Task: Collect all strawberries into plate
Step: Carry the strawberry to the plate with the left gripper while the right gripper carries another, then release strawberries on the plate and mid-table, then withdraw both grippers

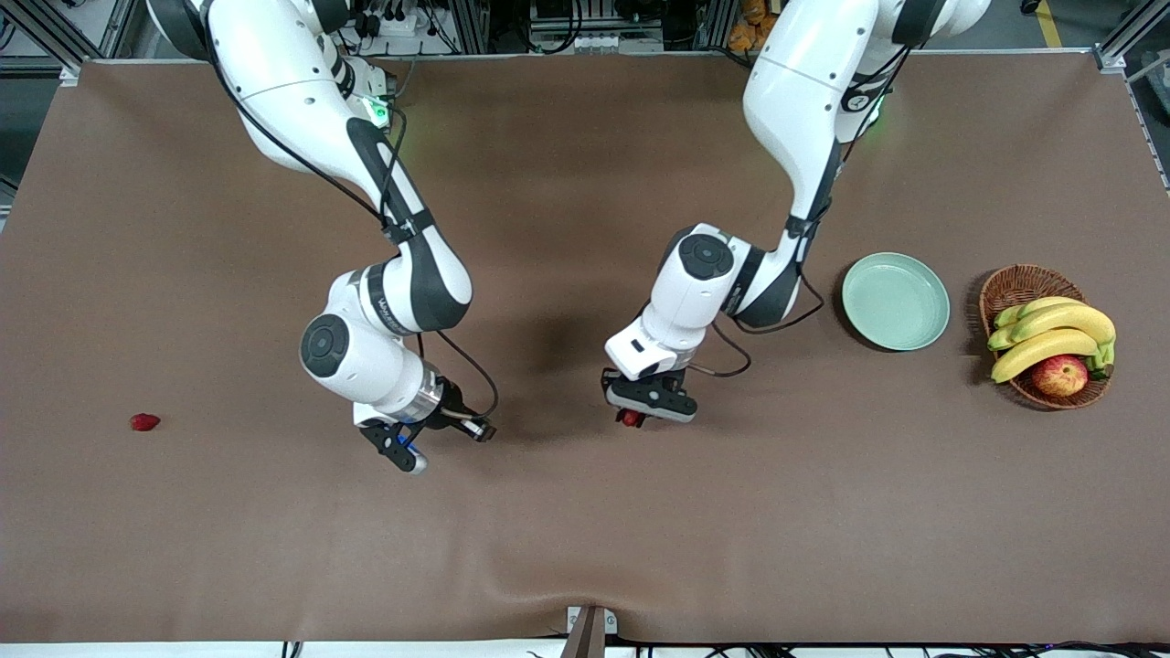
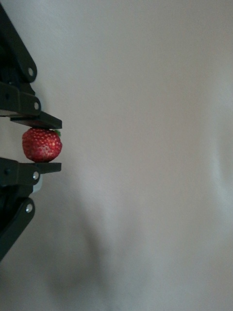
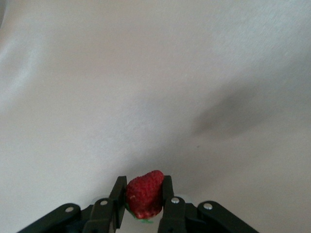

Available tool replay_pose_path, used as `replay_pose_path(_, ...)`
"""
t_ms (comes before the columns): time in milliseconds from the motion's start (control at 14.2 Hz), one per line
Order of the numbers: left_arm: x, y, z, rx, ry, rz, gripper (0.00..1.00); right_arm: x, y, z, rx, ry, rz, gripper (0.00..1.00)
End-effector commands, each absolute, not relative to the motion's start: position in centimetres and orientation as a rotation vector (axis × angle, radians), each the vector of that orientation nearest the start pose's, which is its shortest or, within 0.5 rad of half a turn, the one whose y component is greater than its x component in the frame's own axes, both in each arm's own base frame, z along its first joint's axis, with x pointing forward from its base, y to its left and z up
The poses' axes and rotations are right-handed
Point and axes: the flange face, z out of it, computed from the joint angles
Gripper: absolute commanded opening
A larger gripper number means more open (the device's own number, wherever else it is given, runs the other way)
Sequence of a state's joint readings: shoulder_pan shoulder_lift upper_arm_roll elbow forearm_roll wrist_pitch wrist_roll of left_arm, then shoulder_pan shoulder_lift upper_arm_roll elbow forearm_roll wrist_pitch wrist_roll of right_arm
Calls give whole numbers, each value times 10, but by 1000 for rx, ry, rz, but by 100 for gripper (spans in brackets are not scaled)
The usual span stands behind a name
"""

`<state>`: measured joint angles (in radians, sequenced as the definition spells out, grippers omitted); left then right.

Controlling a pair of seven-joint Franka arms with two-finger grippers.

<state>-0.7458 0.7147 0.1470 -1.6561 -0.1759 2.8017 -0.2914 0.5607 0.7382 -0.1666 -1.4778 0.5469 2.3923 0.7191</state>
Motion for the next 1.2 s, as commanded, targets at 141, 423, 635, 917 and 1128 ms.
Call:
replay_pose_path(141, 548, -332, 278, -3244, 301, -427, 0, 624, 401, 245, -2565, 983, -50, 7)
replay_pose_path(423, 540, -276, 299, -3213, 338, -89, 0, 591, 448, 214, -2569, 993, -48, 7)
replay_pose_path(635, 536, -236, 314, -3196, 325, 113, 0, 575, 481, 202, -2566, 989, -46, 33)
replay_pose_path(917, 553, -123, 325, -3191, 428, 105, 0, 580, 475, 212, -2617, 931, -97, 100)
replay_pose_path(1128, 553, -61, 304, -3189, 393, 165, 0, 598, 441, 236, -2683, 960, -102, 100)
